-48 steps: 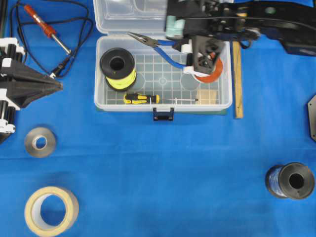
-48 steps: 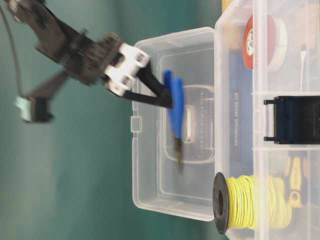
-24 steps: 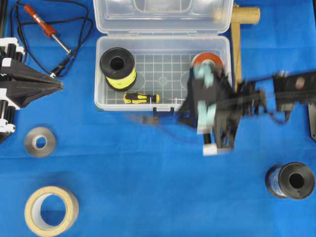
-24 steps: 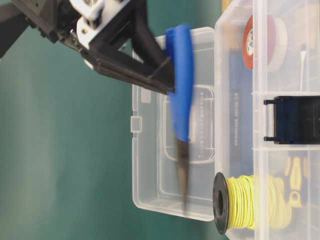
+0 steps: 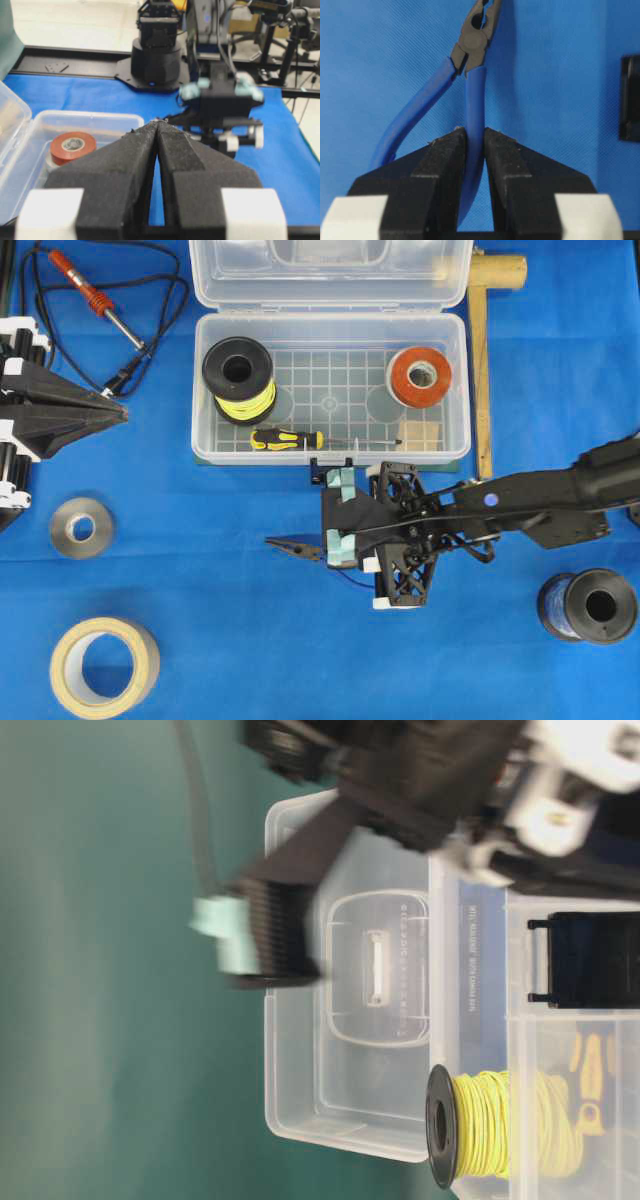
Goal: Pick the nipper from the toolbox among several items.
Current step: 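Lower the pliers onto the blue table and open the right gripper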
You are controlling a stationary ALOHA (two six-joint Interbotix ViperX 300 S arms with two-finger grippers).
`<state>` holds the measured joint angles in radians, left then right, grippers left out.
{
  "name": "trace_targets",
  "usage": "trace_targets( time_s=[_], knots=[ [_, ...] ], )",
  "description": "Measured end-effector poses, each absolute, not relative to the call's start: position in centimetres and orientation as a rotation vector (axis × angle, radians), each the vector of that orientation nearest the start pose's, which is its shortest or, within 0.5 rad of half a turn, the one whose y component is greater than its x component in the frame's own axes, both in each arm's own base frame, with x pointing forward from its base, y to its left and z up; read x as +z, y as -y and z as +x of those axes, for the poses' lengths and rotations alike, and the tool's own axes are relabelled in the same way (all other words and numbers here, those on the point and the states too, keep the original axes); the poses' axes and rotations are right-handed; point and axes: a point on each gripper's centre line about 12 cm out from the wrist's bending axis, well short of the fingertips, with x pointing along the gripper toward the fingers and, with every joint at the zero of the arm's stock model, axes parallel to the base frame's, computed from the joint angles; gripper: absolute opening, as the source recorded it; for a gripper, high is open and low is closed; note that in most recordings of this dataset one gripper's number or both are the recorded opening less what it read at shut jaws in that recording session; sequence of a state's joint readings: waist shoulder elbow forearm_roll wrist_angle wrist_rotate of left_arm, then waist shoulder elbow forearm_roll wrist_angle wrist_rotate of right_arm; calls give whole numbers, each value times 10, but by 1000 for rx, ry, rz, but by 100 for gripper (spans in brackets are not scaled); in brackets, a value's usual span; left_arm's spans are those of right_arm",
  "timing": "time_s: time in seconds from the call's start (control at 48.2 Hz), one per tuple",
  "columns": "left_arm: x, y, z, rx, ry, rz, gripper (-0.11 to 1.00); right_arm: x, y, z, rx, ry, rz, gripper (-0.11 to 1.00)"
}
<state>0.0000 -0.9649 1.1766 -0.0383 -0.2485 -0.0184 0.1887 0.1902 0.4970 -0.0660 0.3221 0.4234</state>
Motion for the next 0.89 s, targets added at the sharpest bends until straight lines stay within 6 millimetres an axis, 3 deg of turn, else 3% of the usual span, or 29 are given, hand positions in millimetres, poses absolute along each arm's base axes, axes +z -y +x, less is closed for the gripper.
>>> trace_targets(
  time_s=[0.29, 0.332, 0.477, 0.56, 0.685, 0.809, 0.892],
  knots=[
    [287, -1, 199, 8, 34, -53, 0, 106, -74, 404, -42, -1049, 228, 15],
    [287, -1, 199, 8, 34, -54, 0, 106, -74, 405, -43, -1048, 228, 23],
    [287, -1, 199, 8, 32, -54, 0, 106, -69, 405, -53, -1062, 225, 69],
    [288, -1, 198, 8, 35, -54, 0, 111, -67, 401, -59, -1079, 217, 84],
    [288, -1, 198, 8, 38, -56, 0, 151, -64, 394, -53, -1034, 198, 80],
    [289, -1, 197, 8, 43, -56, 0, 208, -58, 383, -37, -917, 156, 81],
    [289, -1, 197, 8, 43, -56, 0, 244, -51, 366, -33, -829, 114, 81]
  ],
)
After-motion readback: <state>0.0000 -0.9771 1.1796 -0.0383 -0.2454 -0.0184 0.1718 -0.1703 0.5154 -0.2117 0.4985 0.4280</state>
